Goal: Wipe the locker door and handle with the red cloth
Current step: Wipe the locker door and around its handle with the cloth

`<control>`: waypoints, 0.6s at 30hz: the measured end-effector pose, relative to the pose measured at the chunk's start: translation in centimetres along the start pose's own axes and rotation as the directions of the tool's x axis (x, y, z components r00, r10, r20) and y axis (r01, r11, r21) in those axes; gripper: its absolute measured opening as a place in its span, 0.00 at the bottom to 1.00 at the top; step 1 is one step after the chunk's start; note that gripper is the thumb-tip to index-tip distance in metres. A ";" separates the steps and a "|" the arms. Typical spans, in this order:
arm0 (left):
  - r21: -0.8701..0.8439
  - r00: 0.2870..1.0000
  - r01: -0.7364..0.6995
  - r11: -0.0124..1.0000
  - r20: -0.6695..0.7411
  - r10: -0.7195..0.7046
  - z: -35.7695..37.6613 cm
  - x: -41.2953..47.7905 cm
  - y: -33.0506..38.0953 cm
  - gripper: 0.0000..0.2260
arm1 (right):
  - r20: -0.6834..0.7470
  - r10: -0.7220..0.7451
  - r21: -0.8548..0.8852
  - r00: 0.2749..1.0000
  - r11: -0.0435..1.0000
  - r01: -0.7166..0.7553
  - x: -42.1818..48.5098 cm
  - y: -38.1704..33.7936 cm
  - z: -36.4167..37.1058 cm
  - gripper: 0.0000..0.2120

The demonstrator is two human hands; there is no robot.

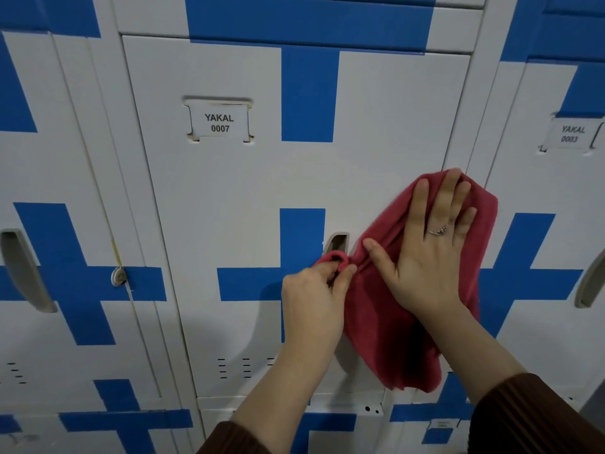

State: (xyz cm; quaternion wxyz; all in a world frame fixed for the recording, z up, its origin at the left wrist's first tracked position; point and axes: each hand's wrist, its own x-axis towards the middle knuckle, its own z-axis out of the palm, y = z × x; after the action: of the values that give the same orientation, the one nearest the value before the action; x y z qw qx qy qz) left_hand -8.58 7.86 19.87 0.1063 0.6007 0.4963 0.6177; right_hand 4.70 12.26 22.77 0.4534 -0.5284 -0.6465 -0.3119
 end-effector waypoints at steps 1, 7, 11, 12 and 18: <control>0.001 1.000 0.007 1.000 0.011 -0.007 -0.1 0.0 0.0 0.12 | 0.013 -0.003 -0.013 1.000 1.000 0.003 -0.1 0.0 0.0 0.42; -0.010 0.993 -0.084 0.996 -0.079 0.083 0.0 1.8 1.6 0.12 | 0.028 -0.013 -0.042 1.000 0.999 0.014 -0.1 0.0 0.0 0.40; 0.015 0.998 -0.046 0.999 -0.045 0.047 0.0 0.6 0.6 0.13 | 0.020 -0.006 -0.044 1.000 0.999 0.006 -0.2 0.1 0.2 0.41; 0.027 0.999 -0.036 0.999 -0.025 0.037 0.0 0.2 0.2 0.14 | 0.020 -0.006 -0.045 1.000 0.999 0.007 -0.2 0.1 0.2 0.41; 0.054 0.998 -0.061 0.997 -0.004 0.062 -0.4 1.3 1.1 0.11 | 0.018 -0.003 -0.027 1.000 1.000 0.004 -0.2 0.0 0.2 0.42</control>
State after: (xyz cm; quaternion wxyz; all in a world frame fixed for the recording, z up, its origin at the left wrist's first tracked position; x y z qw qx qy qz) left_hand -8.72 8.06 21.57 0.0697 0.6164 0.4943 0.6090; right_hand 4.66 12.31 22.49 0.4398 -0.5362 -0.6473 -0.3164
